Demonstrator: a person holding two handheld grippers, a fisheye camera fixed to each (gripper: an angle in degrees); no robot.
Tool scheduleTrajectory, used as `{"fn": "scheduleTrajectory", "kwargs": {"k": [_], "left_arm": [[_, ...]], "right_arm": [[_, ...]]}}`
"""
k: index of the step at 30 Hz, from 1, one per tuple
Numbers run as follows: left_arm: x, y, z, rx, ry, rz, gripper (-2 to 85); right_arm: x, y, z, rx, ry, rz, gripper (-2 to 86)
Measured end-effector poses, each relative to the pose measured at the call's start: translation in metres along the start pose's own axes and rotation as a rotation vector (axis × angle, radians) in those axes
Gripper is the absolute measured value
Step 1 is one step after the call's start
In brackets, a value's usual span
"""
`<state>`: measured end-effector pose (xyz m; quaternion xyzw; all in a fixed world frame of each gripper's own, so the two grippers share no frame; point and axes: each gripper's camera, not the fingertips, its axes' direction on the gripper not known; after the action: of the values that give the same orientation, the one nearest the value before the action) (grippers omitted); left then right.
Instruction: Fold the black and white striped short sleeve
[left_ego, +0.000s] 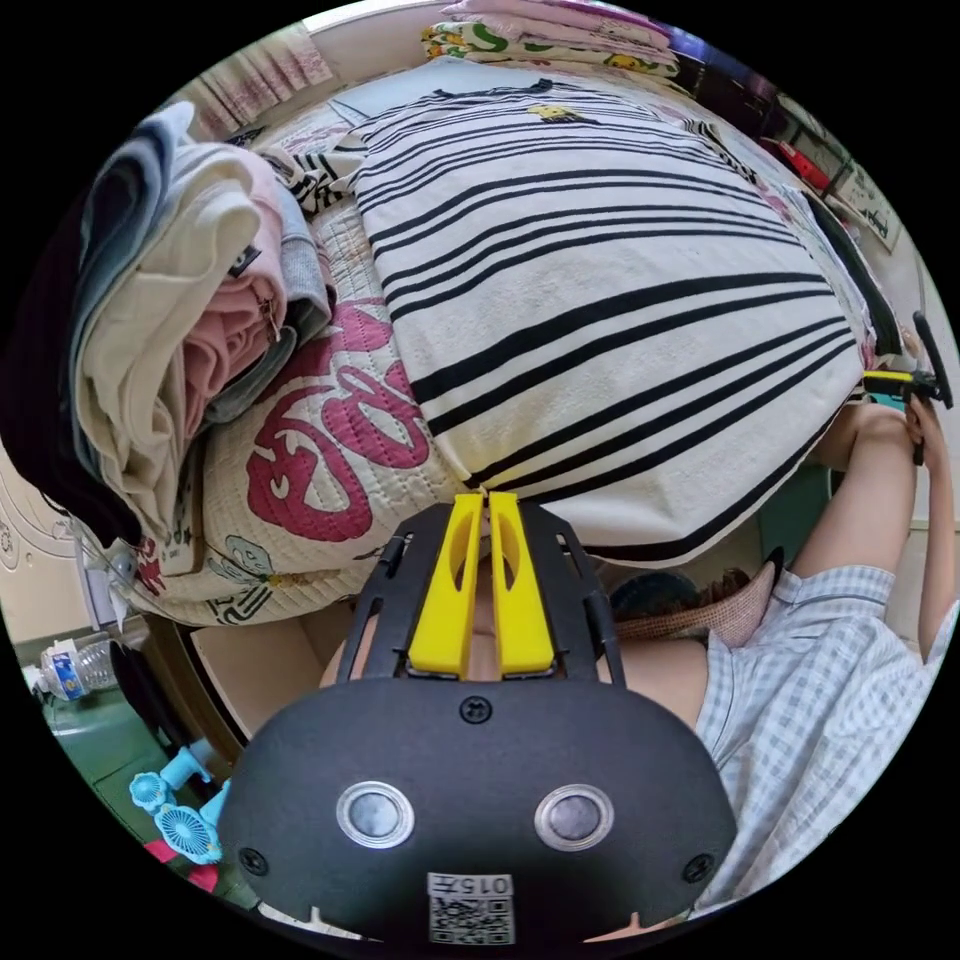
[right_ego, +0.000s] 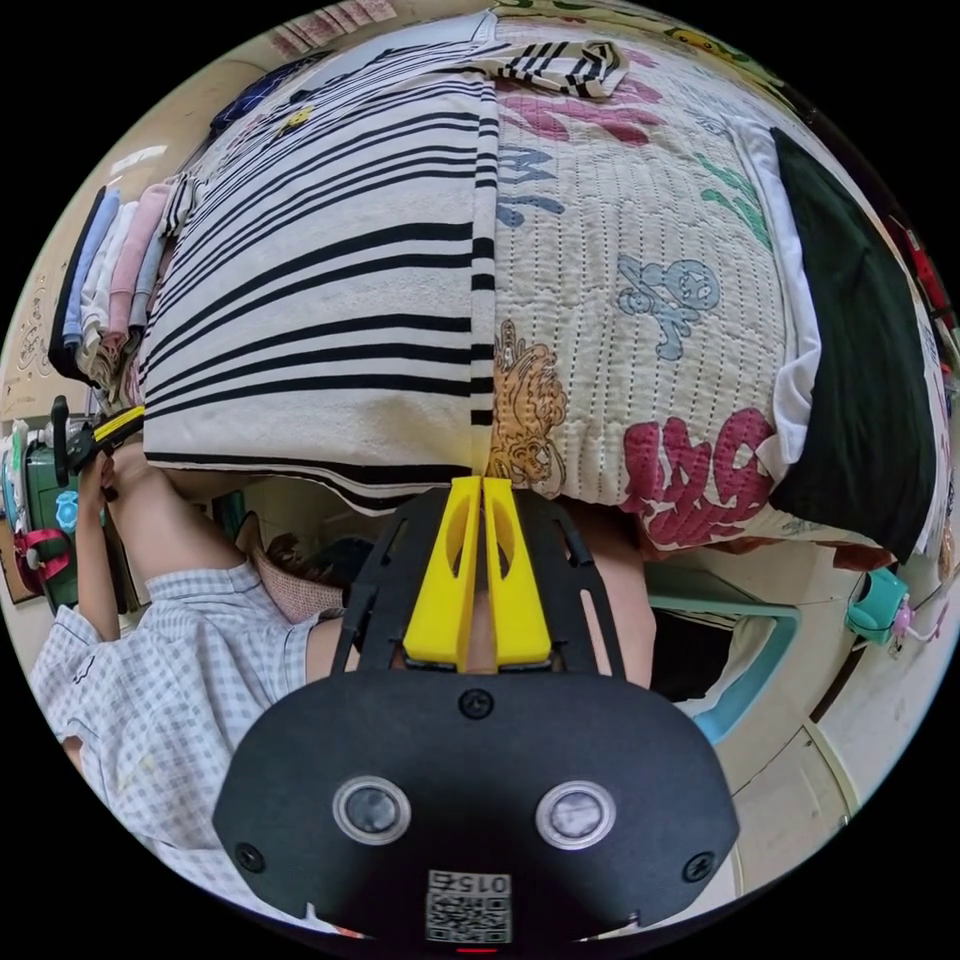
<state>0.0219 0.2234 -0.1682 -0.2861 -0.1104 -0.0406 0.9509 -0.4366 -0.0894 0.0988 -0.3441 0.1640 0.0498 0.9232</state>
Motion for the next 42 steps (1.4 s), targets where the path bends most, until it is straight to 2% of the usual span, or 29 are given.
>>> {"fn": "scheduleTrajectory", "kwargs": {"k": [4, 7, 11, 16, 19, 22, 24, 27, 29, 32, 34, 37, 42], "left_arm": [[-0.008, -0.004, 0.004, -0.019, 0.058, -0.004, 0.2], [-0.018, -0.004, 0.005, -0.026, 0.125, -0.005, 0.1], [-0.033, 0.006, 0.003, -0.016, 0.194, -0.030, 0.0], [-0.044, 0.027, -0.020, 0.000, 0.062, -0.055, -0.3], [-0.043, 0.034, -0.052, 0.098, -0.011, -0.062, -0.5], [-0.032, 0.026, -0.088, 0.277, 0.017, -0.010, -0.6], [-0.017, 0.007, -0.111, 0.431, 0.039, 0.051, -0.5], [-0.001, -0.027, -0.125, 0.618, 0.040, 0.101, -0.2], [0.005, -0.049, -0.126, 0.738, 0.019, 0.098, -0.1], [0.010, -0.094, -0.118, 0.865, -0.036, 0.053, 0.1], [0.005, -0.130, -0.106, 0.883, -0.065, -0.017, 0.2], [-0.013, -0.199, -0.079, 0.803, -0.002, -0.079, 0.2], [-0.054, -0.308, -0.025, 0.621, 0.149, -0.175, 0.0]], "right_arm": [[0.028, 0.012, 0.022, -0.028, -0.024, 0.004, 0.5], [0.055, 0.016, 0.056, -0.151, -0.060, 0.009, 2.0], [0.085, 0.034, 0.080, -0.181, 0.035, 0.031, 4.1], [0.133, 0.069, 0.079, -0.085, -0.055, 0.079, 1.5], [0.153, 0.092, 0.061, 0.044, -0.014, 0.104, 0.6], [0.154, 0.107, 0.027, 0.284, 0.033, 0.077, 0.0], [0.144, 0.123, -0.006, 0.616, 0.113, 0.094, -0.1], [0.123, 0.131, -0.020, 0.951, 0.135, 0.012, -0.1], [0.107, 0.118, -0.015, 1.039, 0.143, -0.078, 0.0], [0.085, 0.068, 0.010, 1.035, 0.192, -0.186, 0.7], [0.077, 0.031, 0.031, 1.013, 0.221, -0.223, 2.1], [0.074, -0.037, 0.067, 0.945, 0.224, -0.231, 1.6], [0.095, -0.169, 0.135, 0.759, 0.075, -0.181, -0.7]]}}
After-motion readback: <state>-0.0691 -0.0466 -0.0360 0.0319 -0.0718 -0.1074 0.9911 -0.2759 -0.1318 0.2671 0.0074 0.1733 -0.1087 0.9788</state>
